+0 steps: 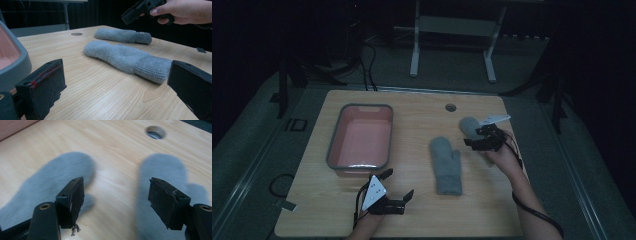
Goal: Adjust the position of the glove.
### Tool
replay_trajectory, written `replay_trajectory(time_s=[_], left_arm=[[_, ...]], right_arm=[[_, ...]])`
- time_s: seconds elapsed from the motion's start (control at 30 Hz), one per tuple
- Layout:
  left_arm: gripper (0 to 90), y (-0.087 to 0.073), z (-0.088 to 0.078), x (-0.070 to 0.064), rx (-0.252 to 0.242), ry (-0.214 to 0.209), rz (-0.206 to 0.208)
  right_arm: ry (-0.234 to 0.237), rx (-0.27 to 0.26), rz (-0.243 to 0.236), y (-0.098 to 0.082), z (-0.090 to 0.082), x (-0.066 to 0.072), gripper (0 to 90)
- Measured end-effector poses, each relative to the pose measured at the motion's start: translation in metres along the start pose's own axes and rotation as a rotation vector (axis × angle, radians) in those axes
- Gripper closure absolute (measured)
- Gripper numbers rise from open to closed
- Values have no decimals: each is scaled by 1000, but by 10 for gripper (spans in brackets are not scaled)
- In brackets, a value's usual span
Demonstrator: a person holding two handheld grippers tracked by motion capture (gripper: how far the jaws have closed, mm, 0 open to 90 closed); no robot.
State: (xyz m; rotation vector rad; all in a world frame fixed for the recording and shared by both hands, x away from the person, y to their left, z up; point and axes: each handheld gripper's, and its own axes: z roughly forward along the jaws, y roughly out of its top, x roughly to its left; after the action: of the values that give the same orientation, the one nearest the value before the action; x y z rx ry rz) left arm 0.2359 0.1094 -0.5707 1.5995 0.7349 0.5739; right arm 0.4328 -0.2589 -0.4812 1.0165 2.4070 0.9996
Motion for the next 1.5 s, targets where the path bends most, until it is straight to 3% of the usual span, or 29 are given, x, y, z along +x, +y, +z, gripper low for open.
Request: replay_trajectory(time_s=[0.13,0.33,0.43,0.6,0.73,0.83,0.87,0.97,1.03,1.23,1.3,1.37,1.43,1.5], left_arm=[[17,0,0,0,0,0,-1],[17,0,0,0,0,-2,-3],[17,0,0,0,-1,-4,-3],[17,0,0,-1,-1,-10,-1],[17,0,0,0,0,-10,-5],[17,0,0,-1,0,-7,0],[17,0,0,-1,-1,-7,-1],[17,0,0,0,-1,-7,-5],[17,0,0,0,-1,-7,-5],[17,0,0,-1,-2,-5,-1],[17,0,0,-1,-2,-5,-1],[17,0,0,-1,-2,-5,0],[17,0,0,-1,-1,-3,2],[17,0,0,-1,-2,-4,1]], right_arm=[[-25,30,35,1,2,-20,309],[-61,84,24,1,17,-41,324],[-49,83,7,-2,22,-47,364],[-72,132,3,-13,36,-55,411],[-92,168,12,-25,47,-60,555],[-106,154,83,-28,46,-62,766],[-119,152,109,-28,45,-61,816],[-190,134,138,-25,37,-51,840],[-238,108,194,-26,28,-46,844],[-342,49,301,-33,-10,-31,845],[-384,43,307,-35,-23,-23,844],[-402,29,333,-38,-35,-18,844],[-389,1,380,-43,-46,-13,843],[-397,5,389,-47,-51,-7,843]])
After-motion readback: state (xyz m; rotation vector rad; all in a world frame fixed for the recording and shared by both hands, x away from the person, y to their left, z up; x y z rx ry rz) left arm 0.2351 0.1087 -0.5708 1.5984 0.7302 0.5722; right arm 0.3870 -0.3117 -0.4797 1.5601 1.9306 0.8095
